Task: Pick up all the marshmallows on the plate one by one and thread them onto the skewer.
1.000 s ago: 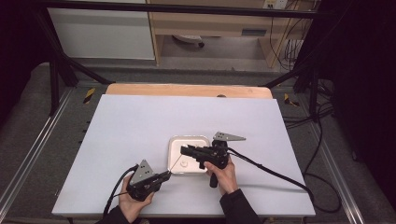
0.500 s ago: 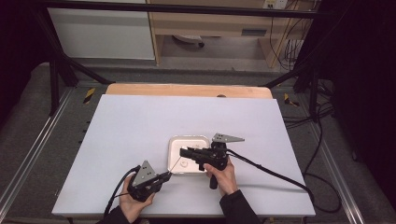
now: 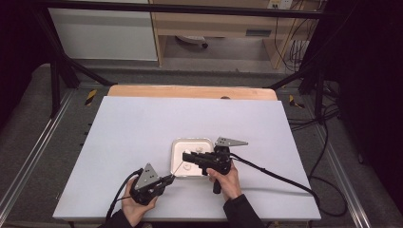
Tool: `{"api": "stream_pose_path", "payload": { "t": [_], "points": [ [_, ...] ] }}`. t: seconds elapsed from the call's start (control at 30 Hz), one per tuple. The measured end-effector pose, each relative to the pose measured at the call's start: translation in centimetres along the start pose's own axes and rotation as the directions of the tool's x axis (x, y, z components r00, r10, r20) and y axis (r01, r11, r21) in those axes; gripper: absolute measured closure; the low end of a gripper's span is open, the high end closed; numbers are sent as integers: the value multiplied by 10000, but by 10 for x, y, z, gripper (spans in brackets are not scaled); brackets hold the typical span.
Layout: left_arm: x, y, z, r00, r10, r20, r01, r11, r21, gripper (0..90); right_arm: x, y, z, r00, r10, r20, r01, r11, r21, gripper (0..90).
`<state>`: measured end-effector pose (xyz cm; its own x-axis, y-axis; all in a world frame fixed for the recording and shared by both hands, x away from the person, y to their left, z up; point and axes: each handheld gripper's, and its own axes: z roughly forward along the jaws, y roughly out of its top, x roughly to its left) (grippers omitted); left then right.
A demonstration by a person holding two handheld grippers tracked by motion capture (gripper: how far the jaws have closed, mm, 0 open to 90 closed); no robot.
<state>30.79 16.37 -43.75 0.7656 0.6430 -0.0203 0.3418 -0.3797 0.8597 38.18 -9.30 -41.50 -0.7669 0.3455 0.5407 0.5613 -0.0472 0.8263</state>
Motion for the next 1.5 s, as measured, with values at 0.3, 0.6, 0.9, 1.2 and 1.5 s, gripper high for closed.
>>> {"api": "stream_pose_path", "payload": {
  "t": [0.3, 0.6, 0.9, 1.2, 1.5],
  "points": [
    [1, 2, -2, 10000, 7, 61, -6, 9999, -171, 887, 2, 6, -5, 9984, -223, 514, 224, 9997, -6, 674],
    [4, 0, -1, 9999, -100, 87, 101, 9999, -48, 887, 5, 13, -10, 9932, -797, 844, 821, 9963, -248, 510],
    [1, -1, 1, 9998, 44, 210, -48, 9998, 169, 888, 1, 9, -6, 9949, -789, 628, 809, 9963, -305, 766],
    [2, 0, -1, 10000, -56, 48, 56, 10000, 82, 888, 3, 2, -2, 9980, -538, 325, 553, 9974, -455, 805],
    [1, 1, 0, 9999, -3, 133, 2, 9999, 144, 889, 2, -1, 0, 9984, -483, 303, 491, 9985, -247, 811]
  ]
}}
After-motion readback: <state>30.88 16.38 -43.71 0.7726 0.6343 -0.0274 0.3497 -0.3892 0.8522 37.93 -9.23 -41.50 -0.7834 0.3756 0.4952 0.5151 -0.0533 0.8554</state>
